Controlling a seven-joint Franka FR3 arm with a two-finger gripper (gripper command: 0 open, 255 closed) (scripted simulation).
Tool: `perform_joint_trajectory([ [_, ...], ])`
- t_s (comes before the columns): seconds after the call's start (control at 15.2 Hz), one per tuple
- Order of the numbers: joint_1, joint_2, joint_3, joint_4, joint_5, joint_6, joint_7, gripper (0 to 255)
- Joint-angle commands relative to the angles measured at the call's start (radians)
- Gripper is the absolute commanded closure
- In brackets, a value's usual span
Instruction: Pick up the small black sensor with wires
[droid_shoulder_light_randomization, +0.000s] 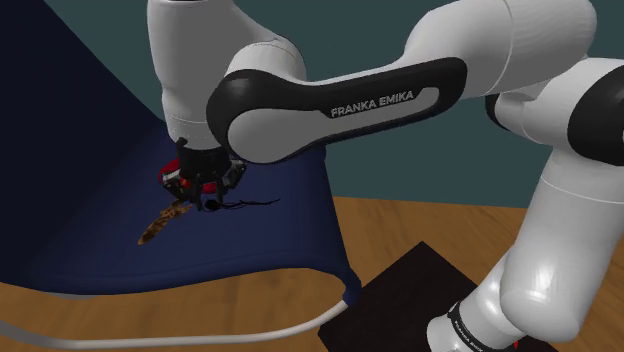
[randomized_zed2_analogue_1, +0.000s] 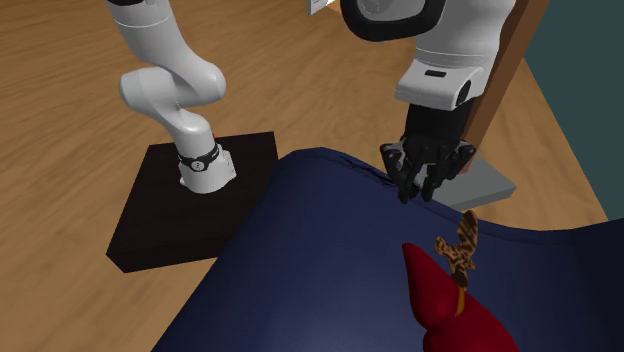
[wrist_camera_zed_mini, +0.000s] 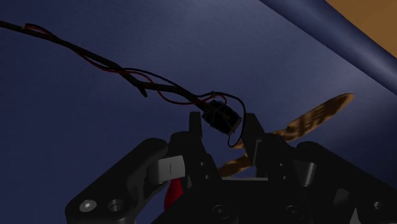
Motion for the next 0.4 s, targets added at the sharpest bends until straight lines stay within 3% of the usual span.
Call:
perform_joint_trajectory([
  [0.0, 0.001, -0.003, 0.002, 0.023, 0.005, -0.025, -0.007, 255],
  [0.33, 0.004, -0.007, 0.005, 0.061, 0.011, -0.064, -0.016, 255],
])
